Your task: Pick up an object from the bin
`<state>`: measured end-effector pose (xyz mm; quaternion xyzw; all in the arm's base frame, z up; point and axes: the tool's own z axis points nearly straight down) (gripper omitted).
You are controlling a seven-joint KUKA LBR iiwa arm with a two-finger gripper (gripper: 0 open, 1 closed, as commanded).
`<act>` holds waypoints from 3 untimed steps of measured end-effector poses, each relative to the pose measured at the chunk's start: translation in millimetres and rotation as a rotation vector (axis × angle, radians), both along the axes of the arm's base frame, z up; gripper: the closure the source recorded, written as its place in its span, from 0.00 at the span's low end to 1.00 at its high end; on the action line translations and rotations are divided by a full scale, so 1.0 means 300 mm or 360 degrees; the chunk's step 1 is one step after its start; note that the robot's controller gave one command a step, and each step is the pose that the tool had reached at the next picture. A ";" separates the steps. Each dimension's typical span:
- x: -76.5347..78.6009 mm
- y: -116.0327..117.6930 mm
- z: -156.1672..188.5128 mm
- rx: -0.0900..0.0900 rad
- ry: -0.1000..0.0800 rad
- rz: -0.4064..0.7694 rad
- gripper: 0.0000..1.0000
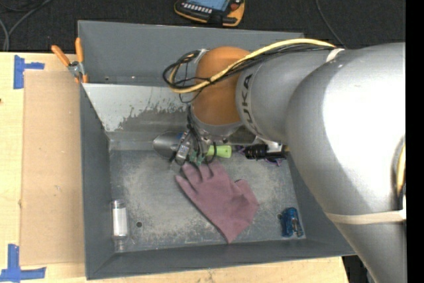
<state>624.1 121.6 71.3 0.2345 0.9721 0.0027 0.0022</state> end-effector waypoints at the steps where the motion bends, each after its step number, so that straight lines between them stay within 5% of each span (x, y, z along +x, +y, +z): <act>1: 0.000 0.000 0.000 0.0000 0.0000 0.0001 1.00; 3: 0.000 0.000 0.098 0.0001 -0.0001 0.0003 1.00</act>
Offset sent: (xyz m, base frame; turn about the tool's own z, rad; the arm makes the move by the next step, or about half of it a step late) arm 0.0001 -0.0001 0.0094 -0.0001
